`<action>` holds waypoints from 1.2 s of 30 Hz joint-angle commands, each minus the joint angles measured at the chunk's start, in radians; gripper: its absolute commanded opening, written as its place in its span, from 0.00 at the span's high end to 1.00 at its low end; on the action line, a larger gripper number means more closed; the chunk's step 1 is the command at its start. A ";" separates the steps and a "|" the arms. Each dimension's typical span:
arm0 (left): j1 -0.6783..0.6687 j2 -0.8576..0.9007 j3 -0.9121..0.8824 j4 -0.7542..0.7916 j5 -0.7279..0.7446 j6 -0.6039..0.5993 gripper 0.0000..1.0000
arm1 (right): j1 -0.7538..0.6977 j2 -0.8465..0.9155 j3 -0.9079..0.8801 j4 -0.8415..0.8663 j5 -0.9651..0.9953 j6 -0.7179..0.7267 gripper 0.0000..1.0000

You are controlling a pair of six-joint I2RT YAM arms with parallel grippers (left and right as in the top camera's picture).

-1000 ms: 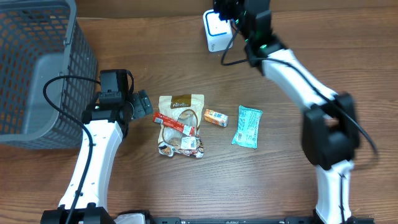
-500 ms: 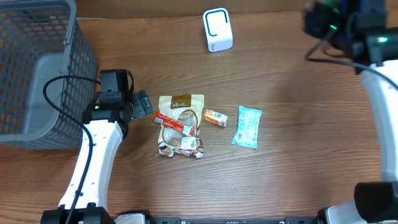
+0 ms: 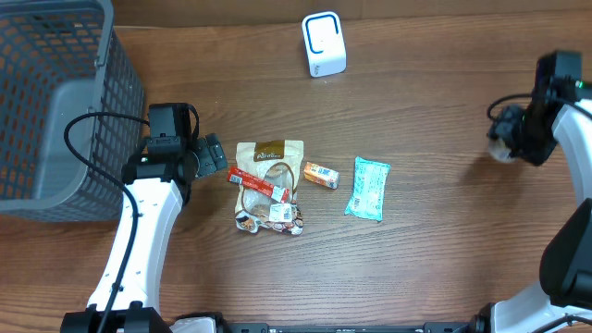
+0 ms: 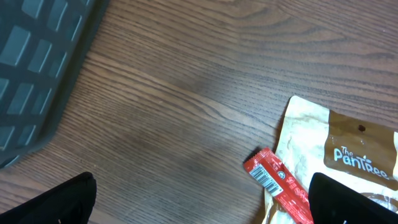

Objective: Scan the item barcode
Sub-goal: 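Move the jar right and set it on the table, then reach the right gripper to the mint-green snack and grasp it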

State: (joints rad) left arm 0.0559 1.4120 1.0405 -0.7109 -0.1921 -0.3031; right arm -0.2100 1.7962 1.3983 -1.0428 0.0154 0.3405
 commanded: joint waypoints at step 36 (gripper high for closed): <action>0.000 0.001 0.011 0.001 -0.010 0.004 0.00 | 0.363 -0.068 0.072 0.060 -0.263 -0.086 0.11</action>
State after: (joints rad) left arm 0.0559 1.4120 1.0405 -0.7113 -0.1921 -0.3031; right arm 0.0750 1.7065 1.5116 -1.0168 -0.2222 0.2646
